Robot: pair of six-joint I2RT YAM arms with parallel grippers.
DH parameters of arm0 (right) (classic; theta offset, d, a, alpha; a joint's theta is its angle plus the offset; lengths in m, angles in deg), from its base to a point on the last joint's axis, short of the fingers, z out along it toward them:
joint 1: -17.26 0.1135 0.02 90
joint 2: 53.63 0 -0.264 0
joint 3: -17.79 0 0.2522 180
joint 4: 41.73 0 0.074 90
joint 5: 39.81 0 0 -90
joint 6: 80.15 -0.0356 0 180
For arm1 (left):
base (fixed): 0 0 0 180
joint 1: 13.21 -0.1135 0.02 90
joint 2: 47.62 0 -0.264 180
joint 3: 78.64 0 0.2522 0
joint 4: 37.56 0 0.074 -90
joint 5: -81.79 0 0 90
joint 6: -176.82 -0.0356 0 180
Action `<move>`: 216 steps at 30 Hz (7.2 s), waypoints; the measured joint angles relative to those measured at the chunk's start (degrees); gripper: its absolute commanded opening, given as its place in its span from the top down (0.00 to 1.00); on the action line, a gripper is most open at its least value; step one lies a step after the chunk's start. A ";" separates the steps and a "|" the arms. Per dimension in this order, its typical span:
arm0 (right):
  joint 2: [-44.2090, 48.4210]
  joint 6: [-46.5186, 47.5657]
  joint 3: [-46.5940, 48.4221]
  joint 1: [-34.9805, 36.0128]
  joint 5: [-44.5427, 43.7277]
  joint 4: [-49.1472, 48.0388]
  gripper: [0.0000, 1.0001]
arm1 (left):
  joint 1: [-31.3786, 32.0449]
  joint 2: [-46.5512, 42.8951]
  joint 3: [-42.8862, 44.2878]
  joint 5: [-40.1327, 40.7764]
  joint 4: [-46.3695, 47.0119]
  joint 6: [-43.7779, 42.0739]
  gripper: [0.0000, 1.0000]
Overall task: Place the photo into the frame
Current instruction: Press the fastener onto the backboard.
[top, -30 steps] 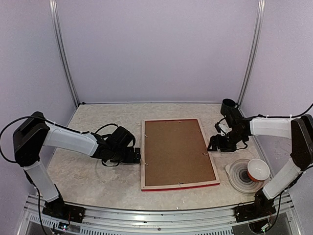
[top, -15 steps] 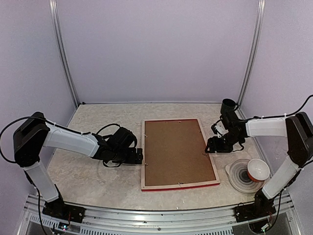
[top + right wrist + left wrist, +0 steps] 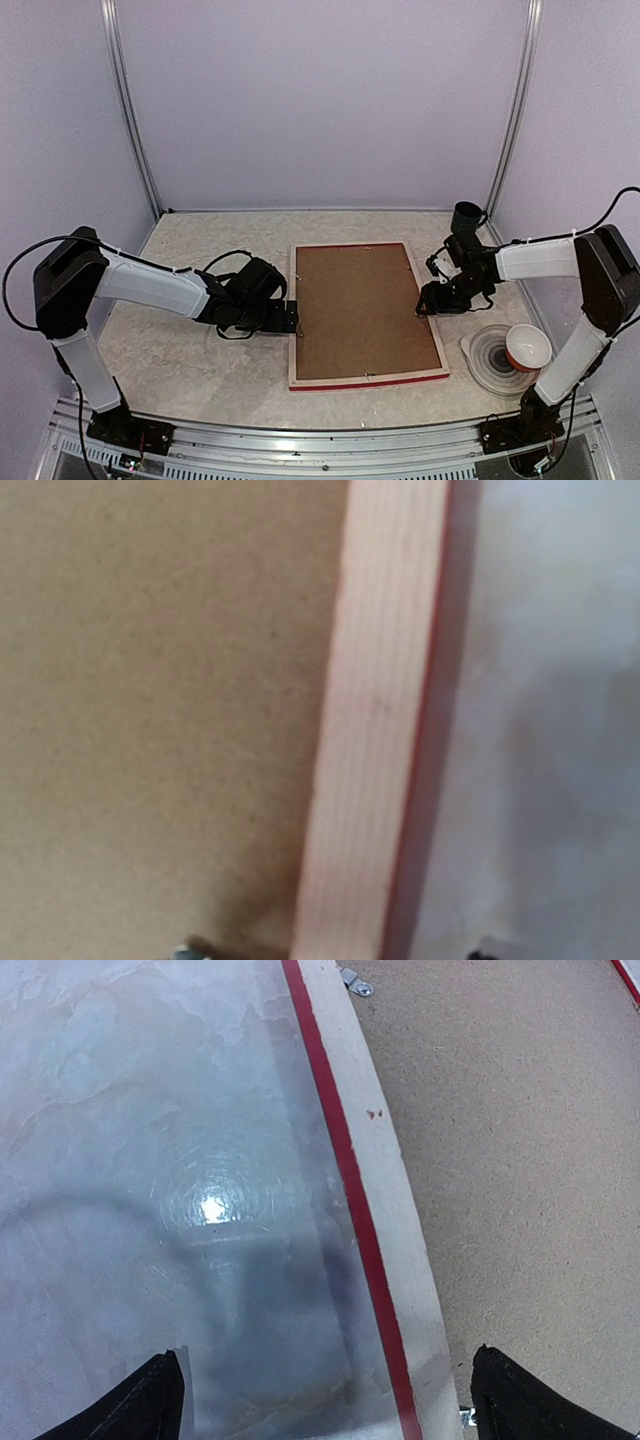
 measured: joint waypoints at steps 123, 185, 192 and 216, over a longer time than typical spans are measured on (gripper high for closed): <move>-6.27 -6.64 5.09 3.54 -3.89 -2.67 0.75 | 0.04 0.22 -1.27 -0.11 0.20 1.09 0.01; -6.82 -7.98 7.96 5.38 -7.13 3.30 0.77 | 0.79 0.24 -1.20 0.09 0.13 1.95 0.01; -6.75 -8.66 8.02 5.42 -7.98 3.39 0.86 | 0.79 0.26 -1.18 0.11 0.13 1.95 0.01; -4.57 -6.36 12.59 6.27 -8.35 7.15 0.23 | -0.85 -2.16 -1.07 1.79 -0.61 2.32 0.01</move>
